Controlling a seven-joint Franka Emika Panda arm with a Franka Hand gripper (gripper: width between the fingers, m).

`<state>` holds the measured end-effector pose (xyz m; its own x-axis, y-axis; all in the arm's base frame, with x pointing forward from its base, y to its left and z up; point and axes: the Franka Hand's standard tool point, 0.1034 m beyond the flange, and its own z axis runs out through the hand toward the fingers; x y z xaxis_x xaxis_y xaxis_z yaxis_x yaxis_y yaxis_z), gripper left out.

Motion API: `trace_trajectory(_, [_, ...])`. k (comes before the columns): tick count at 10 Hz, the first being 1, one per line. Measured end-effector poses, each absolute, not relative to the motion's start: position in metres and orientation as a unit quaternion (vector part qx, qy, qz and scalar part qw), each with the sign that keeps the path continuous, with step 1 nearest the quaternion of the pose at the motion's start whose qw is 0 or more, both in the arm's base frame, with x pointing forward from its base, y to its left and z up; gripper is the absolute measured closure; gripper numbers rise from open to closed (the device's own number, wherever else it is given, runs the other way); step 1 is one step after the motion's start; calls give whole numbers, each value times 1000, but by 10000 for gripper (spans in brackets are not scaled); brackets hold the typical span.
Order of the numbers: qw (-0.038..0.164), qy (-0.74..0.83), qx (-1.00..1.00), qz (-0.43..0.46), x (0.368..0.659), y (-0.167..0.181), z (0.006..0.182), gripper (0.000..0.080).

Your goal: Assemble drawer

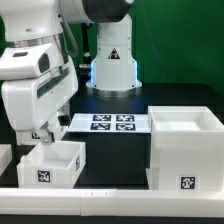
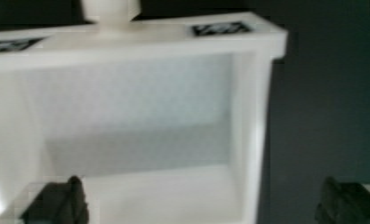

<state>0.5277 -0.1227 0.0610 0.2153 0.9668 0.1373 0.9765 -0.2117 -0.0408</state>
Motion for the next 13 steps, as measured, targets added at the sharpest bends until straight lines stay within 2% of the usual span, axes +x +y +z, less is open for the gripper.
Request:
trace_trajectory(3, [57,-631,-773,-30,526,-127,59,150])
trace_trajectory(4, [47,-635,-771,-31,522,-130,51,150])
trace_trajectory(5, [47,-634,-771,-27,515,-130,40,150])
trace_trajectory(8, [59,-626,-778,-18,511,-128,15,150])
trace_trajectory(11, [55,-624,-779,-20,510,-120,9,152])
trace_trajectory(12, [55,-621,-781,-20,510,-121,9,327])
trace_trajectory(13, [55,-620,-782,-20,510,-121,9,327])
